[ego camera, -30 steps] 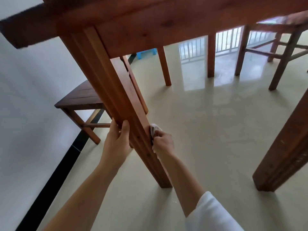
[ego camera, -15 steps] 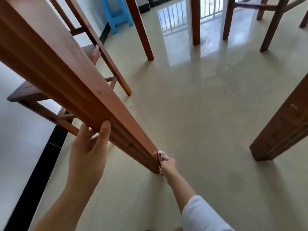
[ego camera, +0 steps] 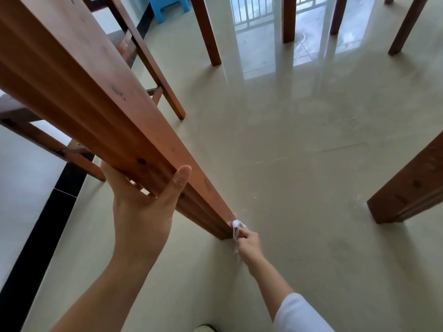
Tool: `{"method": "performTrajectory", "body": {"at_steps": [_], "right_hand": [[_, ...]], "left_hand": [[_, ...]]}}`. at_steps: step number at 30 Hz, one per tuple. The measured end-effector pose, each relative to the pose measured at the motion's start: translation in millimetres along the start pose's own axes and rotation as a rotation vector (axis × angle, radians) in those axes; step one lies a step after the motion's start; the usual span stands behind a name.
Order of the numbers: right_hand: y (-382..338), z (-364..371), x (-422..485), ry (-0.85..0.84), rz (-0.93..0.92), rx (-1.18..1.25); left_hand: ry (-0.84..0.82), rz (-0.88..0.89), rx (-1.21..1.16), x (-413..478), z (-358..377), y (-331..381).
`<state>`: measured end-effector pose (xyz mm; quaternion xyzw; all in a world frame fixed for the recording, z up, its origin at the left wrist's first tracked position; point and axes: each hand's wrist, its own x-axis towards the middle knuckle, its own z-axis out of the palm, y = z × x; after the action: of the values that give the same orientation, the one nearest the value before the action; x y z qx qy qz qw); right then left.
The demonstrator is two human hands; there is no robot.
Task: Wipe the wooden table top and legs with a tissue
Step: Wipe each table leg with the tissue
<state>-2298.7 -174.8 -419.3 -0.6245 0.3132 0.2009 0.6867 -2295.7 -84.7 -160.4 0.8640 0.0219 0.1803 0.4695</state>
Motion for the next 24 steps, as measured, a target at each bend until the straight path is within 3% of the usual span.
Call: {"method": "performTrajectory", "body": {"at_steps": [2, 4, 7, 11, 15, 18, 22, 24], "right_hand": [[3, -4, 10, 0.036, 0.026, -0.043], [-12, 2, 16, 0.150, -0.059, 0.039], [-21, 19, 13, 0.086, -0.163, 0.080], [2, 3, 16, 0.052, -0.020, -0.131], [-31, 4, 16, 0.074, -0.101, 0.074], [-54, 10, -7, 0.005, -0.238, 0.101], [-50, -23, -25, -0.138, -0.108, -0.203], [-65, -46, -38, -0.189, -0.118, -0.177]], "left_hand": [[-0.002, 0.014, 0.007, 0, 0, -2], [-0.002, 0.020, 0.004, 0, 1, -3], [-0.002, 0.014, -0.003, 0, 0, -4], [-0.010, -0.007, -0.015, 1, 0, -4], [0.001, -0.008, -0.004, 1, 0, -3], [0.013, -0.046, 0.007, 1, -1, 0], [0.010, -0.108, 0.038, -2, -3, 9], [-0.005, -0.183, 0.045, -5, -3, 18]]}}
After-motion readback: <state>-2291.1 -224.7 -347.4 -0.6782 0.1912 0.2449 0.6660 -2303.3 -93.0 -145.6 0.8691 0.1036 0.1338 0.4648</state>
